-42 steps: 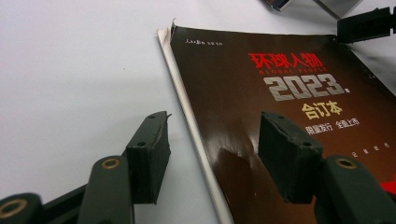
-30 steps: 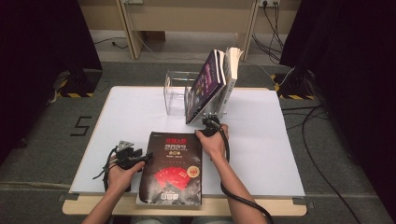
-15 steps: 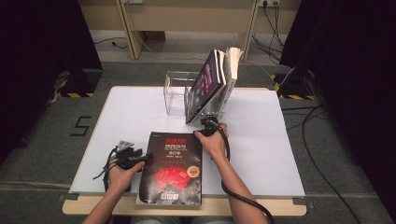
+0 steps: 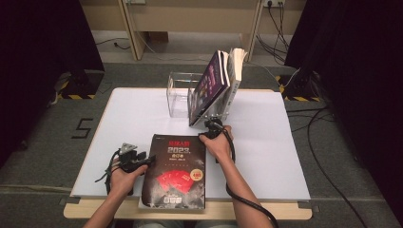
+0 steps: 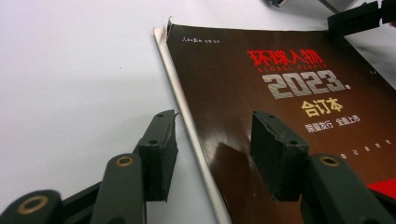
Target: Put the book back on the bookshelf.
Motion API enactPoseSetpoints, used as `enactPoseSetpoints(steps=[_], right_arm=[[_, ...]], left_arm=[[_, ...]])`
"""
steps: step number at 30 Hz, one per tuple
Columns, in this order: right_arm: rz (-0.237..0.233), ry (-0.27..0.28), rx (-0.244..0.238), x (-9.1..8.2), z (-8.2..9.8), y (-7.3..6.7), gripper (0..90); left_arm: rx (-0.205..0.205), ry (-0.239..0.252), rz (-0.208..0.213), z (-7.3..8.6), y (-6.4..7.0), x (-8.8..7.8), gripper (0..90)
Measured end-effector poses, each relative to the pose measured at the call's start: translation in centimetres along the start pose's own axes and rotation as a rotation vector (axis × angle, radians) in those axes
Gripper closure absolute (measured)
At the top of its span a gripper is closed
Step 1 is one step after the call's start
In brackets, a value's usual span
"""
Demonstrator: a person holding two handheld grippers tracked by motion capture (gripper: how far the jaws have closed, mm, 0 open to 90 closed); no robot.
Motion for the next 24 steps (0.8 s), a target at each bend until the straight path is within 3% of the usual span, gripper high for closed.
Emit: enactPoseSetpoints(steps=[7,9,13,14,17,20,24], right_arm=[[-0.005,-0.030,0.001,0.0,0.1,-0.4,65.5],[0.007,-0.031,-0.033,0.1,0.1,-0.4,62.5],[-0.011,-0.026,0.009,0.1,0.1,-0.8,56.7],[-0.011,-0.023,-0.018,0.1,0.1,-0.8,55.7],[0.012,-0.031,-0.028,0.1,0.2,-1.0,55.1],[0.002,-0.035,-0.048,0.1,0.2,-0.8,55.4],[-0.015,-0.043,-0.027,0.1,0.1,-0.7,57.1]], left_arm=[[0.014,-0.003,-0.008,0.0,0.0,0.0,50.6],[0.005,-0.001,-0.006,0.0,0.0,0.0,50.9],[-0.006,-0.001,-0.002,0.0,-0.1,0.0,51.9],[-0.004,-0.001,-0.003,0.0,-0.1,0.0,51.8],[-0.003,0.001,-0.004,0.0,0.0,0.0,51.6],[-0.001,-0.001,-0.004,0.0,0.0,0.0,51.6],[0.010,-0.001,-0.010,0.0,0.0,0.0,51.8]])
Point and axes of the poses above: each handheld gripper's, and its own axes: x roughly forward along the jaws, z roughly out of its underside, y roughly to its right, the point moved 9 cm from there along x, roughly forward along the jaws, and after that the axes turned 8 degrees about -z, right-handed, at the moved point
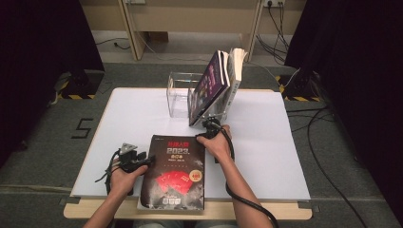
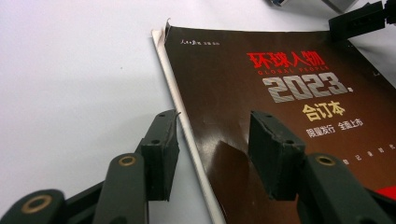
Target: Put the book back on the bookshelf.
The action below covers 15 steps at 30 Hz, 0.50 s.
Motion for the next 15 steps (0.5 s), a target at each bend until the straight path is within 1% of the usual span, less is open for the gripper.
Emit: enactPoseSetpoints(steps=[1,3,4,5,6,7,8,9,10,11,12,13,14,15], right_arm=[[0.004,-0.001,0.008,-0.02,0.03,-0.01,57.8],[0.004,-0.001,0.016,-0.04,0.11,-0.17,57.8],[0.001,-0.005,0.032,-0.12,0.22,-0.32,57.8],[-0.005,-0.008,0.010,-0.17,0.24,-0.27,57.4],[-0.017,-0.012,0.004,-0.24,0.28,-0.27,56.7],[-0.026,-0.018,0.040,-0.39,0.39,-0.28,56.9],[-0.030,-0.022,0.052,-0.54,0.48,-0.13,56.8],[-0.034,-0.018,0.040,-0.59,0.51,-0.01,56.2],[-0.040,-0.017,0.050,-0.65,0.65,-0.12,55.5],[-0.042,-0.012,0.043,-0.69,0.69,-0.03,55.6],[-0.040,-0.010,0.056,-0.76,0.77,-0.02,55.6],[-0.036,-0.006,0.051,-0.73,0.78,0.01,55.9],[-0.034,-0.006,0.054,-0.72,0.82,-0.07,57.2],[-0.020,0.001,0.044,-0.66,0.83,0.03,60.1]], left_arm=[[0.008,-0.001,0.001,0.01,0.07,0.01,51.8],[0.010,0.000,-0.001,0.01,0.12,0.02,52.2],[0.010,0.000,-0.001,0.01,0.10,0.02,52.5],[0.009,0.000,0.000,0.01,0.10,0.01,52.5],[0.007,0.000,0.001,0.01,0.08,0.01,52.5],[0.007,-0.001,0.001,0.02,0.07,0.00,52.5],[0.007,0.000,0.001,0.01,0.07,0.00,52.5],[0.008,0.001,0.000,0.01,0.08,0.00,52.5],[0.008,0.001,-0.001,0.01,0.08,0.00,52.5],[0.010,0.000,-0.001,0.01,0.10,0.01,52.5],[0.011,0.001,-0.002,0.01,0.11,0.01,52.5],[0.011,0.001,-0.002,0.01,0.12,0.02,52.3],[0.011,0.000,-0.001,0.01,0.12,0.02,52.3],[0.009,-0.001,0.002,0.01,0.10,0.02,52.3]])
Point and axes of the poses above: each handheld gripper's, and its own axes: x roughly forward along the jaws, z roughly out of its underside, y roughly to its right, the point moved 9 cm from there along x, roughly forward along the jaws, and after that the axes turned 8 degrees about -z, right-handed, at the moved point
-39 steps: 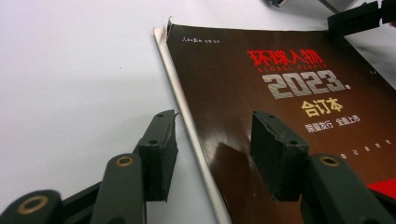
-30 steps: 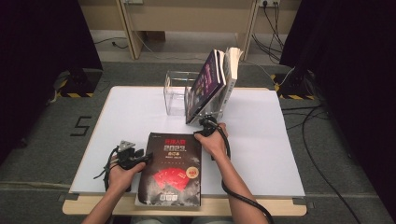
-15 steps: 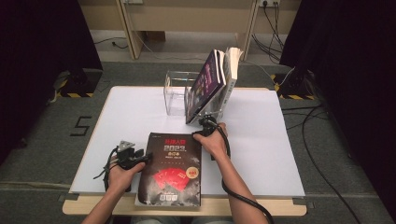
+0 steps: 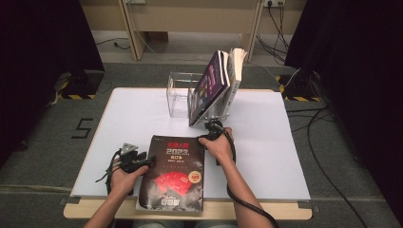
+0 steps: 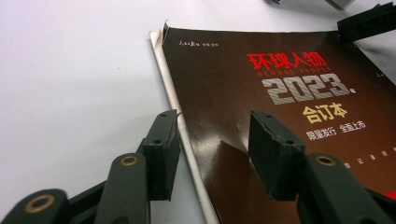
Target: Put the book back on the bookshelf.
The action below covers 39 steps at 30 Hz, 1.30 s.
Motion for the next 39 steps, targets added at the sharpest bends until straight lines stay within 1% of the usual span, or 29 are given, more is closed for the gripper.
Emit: enactPoseSetpoints(steps=[1,3,4,7,9,11,12,13,16,19,24,25,27,28,29,33,36,37,39], right_arm=[[0.019,-0.002,-0.002,0.03,0.04,-0.03,60.6],[0.045,-0.017,-0.030,0.16,0.05,-0.20,59.9],[0.050,-0.021,-0.024,0.17,0.08,-0.26,59.8],[0.046,-0.013,-0.025,0.20,0.07,-0.21,59.8],[0.054,-0.014,-0.048,0.24,0.08,-0.23,59.9],[0.068,-0.030,-0.063,0.28,0.08,-0.35,60.2],[0.071,-0.038,-0.059,0.28,0.09,-0.42,60.4],[0.069,-0.040,-0.066,0.29,0.05,-0.43,60.6],[0.065,-0.043,-0.072,0.26,0.04,-0.37,62.0],[0.059,-0.045,-0.058,0.19,0.03,-0.46,64.7],[0.069,-0.049,-0.076,0.13,-0.01,-0.26,69.0],[0.071,-0.051,-0.069,0.09,0.00,-0.28,70.3],[0.068,-0.039,-0.067,0.05,-0.02,-0.14,72.9],[0.064,-0.036,-0.050,-0.01,0.07,-0.18,74.6],[0.058,-0.029,-0.059,-0.06,0.05,-0.02,75.9],[0.042,-0.015,-0.026,-0.15,0.16,0.06,78.6],[0.036,-0.014,-0.011,-0.21,0.13,0.16,81.4],[0.034,-0.014,0.004,-0.23,0.13,0.16,81.9],[0.031,-0.007,0.008,-0.26,0.12,0.24,83.6]], left_arm=[[-0.002,-0.001,0.003,0.00,-0.02,0.00,52.6],[-0.014,-0.001,0.011,-0.02,-0.06,0.00,53.1],[-0.014,-0.001,0.012,-0.01,-0.06,0.00,53.3],[-0.009,-0.002,0.015,0.00,-0.02,0.00,53.3],[-0.003,-0.002,0.011,0.01,-0.01,0.00,53.4],[-0.005,-0.001,0.010,0.01,-0.04,0.00,53.7],[-0.010,-0.001,0.012,0.01,-0.05,0.00,54.1],[-0.012,-0.001,0.013,0.00,-0.05,0.00,54.3],[-0.007,-0.003,0.011,0.01,-0.04,0.01,54.2],[-0.003,-0.003,0.009,0.02,-0.02,0.01,54.1],[-0.002,-0.003,0.008,0.02,-0.01,0.02,54.1],[-0.002,-0.003,0.009,0.02,-0.01,0.01,54.1],[-0.002,-0.002,0.008,0.02,-0.01,0.01,54.1],[-0.001,-0.002,0.007,0.02,0.00,0.02,54.1],[-0.001,-0.003,0.006,0.02,0.01,0.02,54.1],[-0.002,-0.003,0.008,0.02,-0.01,0.02,54.1],[-0.002,-0.003,0.007,0.02,-0.01,0.02,54.3],[-0.004,-0.003,0.006,0.01,-0.05,0.02,54.5],[-0.020,-0.002,0.001,-0.01,-0.18,0.01,57.0]])
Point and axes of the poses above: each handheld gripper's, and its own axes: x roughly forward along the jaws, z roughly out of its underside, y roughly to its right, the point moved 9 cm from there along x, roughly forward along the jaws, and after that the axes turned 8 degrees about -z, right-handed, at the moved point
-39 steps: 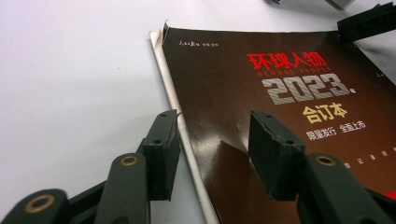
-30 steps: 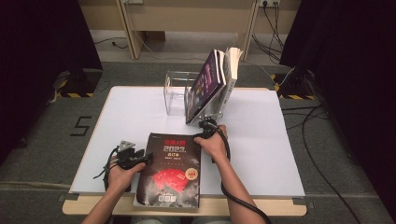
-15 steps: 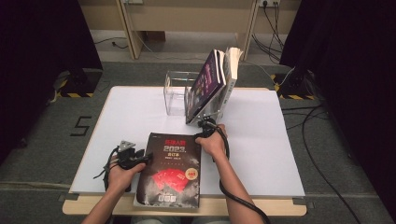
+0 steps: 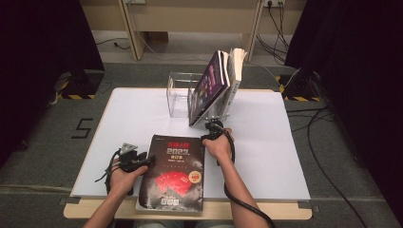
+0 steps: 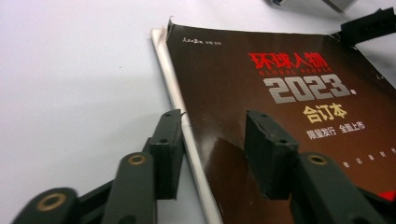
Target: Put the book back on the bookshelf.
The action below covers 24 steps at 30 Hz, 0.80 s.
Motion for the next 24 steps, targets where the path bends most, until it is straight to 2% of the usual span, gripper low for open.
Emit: enactPoseSetpoints(steps=[2,4,7,9,11,14,17,21,22,24], right_arm=[[-0.002,0.007,0.015,0.0,0.0,0.0,85.1],[-0.006,0.023,0.009,0.0,0.0,0.1,85.2],[0.003,0.021,0.008,0.0,0.1,0.0,85.1],[0.017,0.011,0.002,-0.1,0.1,0.0,84.9],[0.027,0.015,-0.028,0.0,0.0,0.0,84.8],[0.028,0.021,-0.026,0.0,0.1,-0.1,84.5],[0.024,0.023,-0.023,0.0,0.1,-0.1,84.4],[0.016,0.025,-0.025,0.0,0.1,0.0,84.4],[0.014,0.024,-0.020,0.0,0.1,0.0,84.4],[0.016,0.024,-0.025,0.0,0.1,0.0,84.3]], left_arm=[[-0.004,-0.003,-0.004,0.0,-0.1,0.0,59.5],[-0.012,-0.002,-0.011,0.0,-0.2,0.0,61.8],[0.000,-0.006,-0.021,0.0,-0.3,0.0,64.8],[-0.003,-0.016,-0.028,-0.1,-0.3,0.0,66.1],[-0.011,-0.021,-0.029,-0.2,-0.4,0.0,67.4],[-0.020,-0.036,-0.033,-0.3,-0.6,-0.1,71.4],[-0.031,-0.040,-0.049,-0.6,-0.8,-0.1,76.0],[-0.033,-0.033,-0.093,-1.0,-1.7,-0.2,84.7],[-0.020,-0.036,-0.111,-1.0,-2.0,-0.2,86.2],[-0.020,-0.071,-0.107,-0.7,-2.2,-0.1,88.9]])
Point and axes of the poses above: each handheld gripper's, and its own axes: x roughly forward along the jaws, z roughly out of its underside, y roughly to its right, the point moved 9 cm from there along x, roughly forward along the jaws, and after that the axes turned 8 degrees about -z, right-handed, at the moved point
